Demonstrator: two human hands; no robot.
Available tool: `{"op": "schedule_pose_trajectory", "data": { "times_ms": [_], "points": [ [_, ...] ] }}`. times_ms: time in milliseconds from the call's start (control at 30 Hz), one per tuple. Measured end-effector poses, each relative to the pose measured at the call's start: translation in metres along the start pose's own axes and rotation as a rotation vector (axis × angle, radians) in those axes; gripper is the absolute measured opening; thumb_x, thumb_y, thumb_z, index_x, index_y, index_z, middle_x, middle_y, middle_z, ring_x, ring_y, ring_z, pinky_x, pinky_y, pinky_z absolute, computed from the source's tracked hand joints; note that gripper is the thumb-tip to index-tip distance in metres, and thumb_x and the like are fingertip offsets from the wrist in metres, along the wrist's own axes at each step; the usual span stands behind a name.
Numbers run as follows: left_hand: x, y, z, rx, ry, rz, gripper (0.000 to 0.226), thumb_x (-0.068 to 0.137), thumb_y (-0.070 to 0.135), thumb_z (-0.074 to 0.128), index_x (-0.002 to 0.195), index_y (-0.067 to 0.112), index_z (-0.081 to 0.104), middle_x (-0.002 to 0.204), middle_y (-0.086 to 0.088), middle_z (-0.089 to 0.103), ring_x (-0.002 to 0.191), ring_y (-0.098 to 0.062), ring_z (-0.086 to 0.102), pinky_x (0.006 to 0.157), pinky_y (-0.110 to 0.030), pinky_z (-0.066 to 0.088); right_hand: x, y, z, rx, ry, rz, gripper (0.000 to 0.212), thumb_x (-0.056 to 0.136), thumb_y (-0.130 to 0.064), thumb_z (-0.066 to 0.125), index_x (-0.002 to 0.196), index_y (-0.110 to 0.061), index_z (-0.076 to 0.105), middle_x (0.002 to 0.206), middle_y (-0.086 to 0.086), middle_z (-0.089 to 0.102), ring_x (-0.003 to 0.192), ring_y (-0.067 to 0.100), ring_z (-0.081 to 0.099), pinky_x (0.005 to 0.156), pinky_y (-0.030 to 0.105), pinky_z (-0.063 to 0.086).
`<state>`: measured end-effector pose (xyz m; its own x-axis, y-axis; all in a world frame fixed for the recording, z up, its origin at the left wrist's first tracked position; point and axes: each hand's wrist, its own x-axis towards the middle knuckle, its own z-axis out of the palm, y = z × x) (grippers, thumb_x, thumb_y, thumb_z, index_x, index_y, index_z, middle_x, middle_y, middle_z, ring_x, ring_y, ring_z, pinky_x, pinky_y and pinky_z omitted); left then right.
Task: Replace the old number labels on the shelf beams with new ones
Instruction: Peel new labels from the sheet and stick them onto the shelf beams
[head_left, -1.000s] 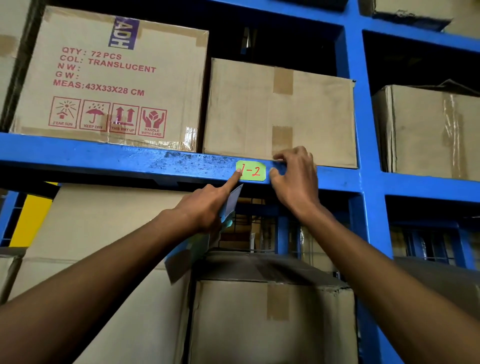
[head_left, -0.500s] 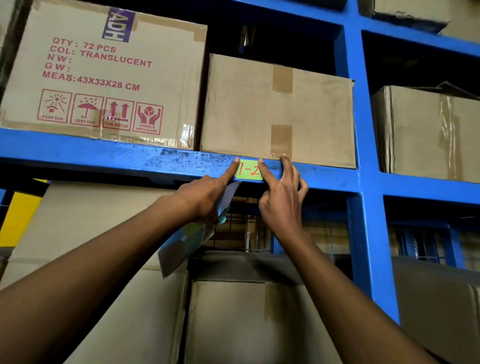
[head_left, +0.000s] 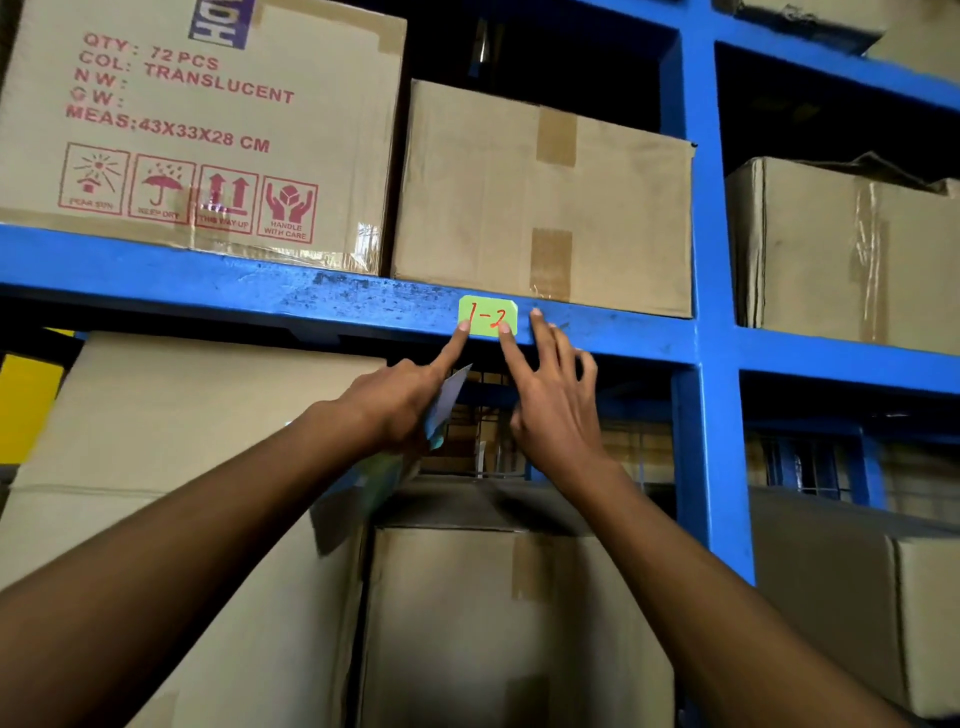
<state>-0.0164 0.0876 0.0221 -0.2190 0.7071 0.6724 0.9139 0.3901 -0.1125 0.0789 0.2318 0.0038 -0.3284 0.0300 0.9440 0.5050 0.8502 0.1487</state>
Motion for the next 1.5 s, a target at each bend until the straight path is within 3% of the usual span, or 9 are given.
{"op": "schedule_pose_trajectory", "data": {
  "times_ms": [100,200,367,600,800,1033,1200,1333,1500],
  "points": [
    [-0.01,0.0,0.004,-0.285,0.041,-0.023,0.115,0.07,0.002,0.073,0.149,0.03,-0.007,0.092,-0.012,0.059,0.08,-0.029,0.055,0.067,-0.028,0.041,0.002,-0.004,-0.015,0.192,-0.025,0.087,0.07,0.08,-0.005,0.048,0.144,-0.024,0.028,0.158,0.011,0.008,0.144,0.028,0.009,0.113,0.044,0.013],
    [-0.034,-0.002,0.016,-0.683,0.148,-0.12,0.112,0.065,0.004,0.081,0.147,0.037,0.012,0.121,-0.003,0.052,0.094,-0.02,0.058,0.071,-0.027,0.05,-0.008,-0.01,-0.024,0.417,0.006,0.134,0.048,0.079,-0.01,0.048,0.125,-0.021,0.057,0.143,0.01,0.042,0.133,0.024,0.032,0.105,0.034,0.021],
    [-0.065,-0.005,0.025,-1.112,0.293,-0.227,0.081,0.063,-0.003,0.082,0.128,0.028,0.044,0.101,-0.002,0.069,0.065,-0.003,0.066,0.056,-0.021,0.056,-0.041,-0.028,-0.03,0.633,0.0,0.107,0.029,0.078,-0.024,0.05,0.099,-0.018,0.071,0.104,0.002,0.065,0.101,0.019,0.053,0.092,0.04,0.039],
    [-0.087,-0.006,0.033,-1.176,0.3,-0.23,0.085,0.061,-0.005,0.082,0.131,0.023,0.043,0.1,-0.001,0.068,0.07,-0.005,0.065,0.057,-0.021,0.055,-0.064,-0.063,-0.032,0.615,0.035,-0.027,0.037,0.075,-0.041,0.049,0.085,-0.016,0.074,0.1,0.002,0.064,0.098,0.02,0.053,0.079,0.021,0.023],
    [-0.099,-0.009,0.036,-1.18,0.164,-0.229,0.099,0.065,-0.006,0.078,0.142,0.031,0.029,0.097,0.0,0.065,0.061,-0.003,0.063,0.056,-0.021,0.054,-0.069,-0.084,-0.037,0.579,-0.084,0.02,0.031,0.074,-0.031,0.053,0.081,-0.011,0.075,0.112,0.0,0.063,0.106,0.019,0.05,0.087,0.025,0.022],
    [-0.117,-0.015,0.038,-1.169,0.026,-0.157,0.105,0.067,-0.019,0.07,0.145,0.029,0.019,0.113,-0.009,0.059,0.077,-0.011,0.063,0.065,-0.026,0.056,-0.078,-0.091,-0.05,0.549,-0.251,0.072,0.015,0.08,-0.019,0.063,0.088,-0.012,0.074,0.125,-0.004,0.057,0.117,0.014,0.043,0.097,0.028,0.021],
    [-0.132,-0.017,0.048,-1.143,-0.004,-0.03,0.098,0.069,-0.023,0.066,0.133,0.033,0.017,0.106,0.01,0.054,0.078,0.009,0.064,0.062,-0.015,0.054,-0.093,-0.101,-0.064,0.567,-0.387,0.137,0.012,0.08,-0.018,0.065,0.081,-0.01,0.074,0.124,-0.001,0.056,0.114,0.015,0.044,0.103,0.041,0.035],
    [-0.145,-0.013,0.064,-0.991,-0.082,-0.022,0.122,0.071,-0.013,0.069,0.145,0.033,-0.016,0.123,0.009,0.048,0.098,-0.009,0.06,0.079,-0.028,0.054,-0.104,-0.113,-0.078,0.622,-0.438,0.241,0.016,0.082,-0.017,0.065,0.079,-0.004,0.072,0.112,0.007,0.064,0.096,0.011,0.051,0.091,0.044,0.051],
    [-0.161,-0.017,0.086,-1.068,-0.073,-0.046,0.125,0.063,-0.006,0.078,0.148,0.029,-0.007,0.139,-0.003,0.044,0.121,-0.016,0.051,0.101,-0.04,0.045,-0.106,-0.105,-0.094,0.608,-0.465,0.224,0.024,0.084,-0.019,0.061,0.073,0.0,0.071,0.097,0.01,0.07,0.075,0.006,0.059,0.07,0.026,0.057]
  ]
}}
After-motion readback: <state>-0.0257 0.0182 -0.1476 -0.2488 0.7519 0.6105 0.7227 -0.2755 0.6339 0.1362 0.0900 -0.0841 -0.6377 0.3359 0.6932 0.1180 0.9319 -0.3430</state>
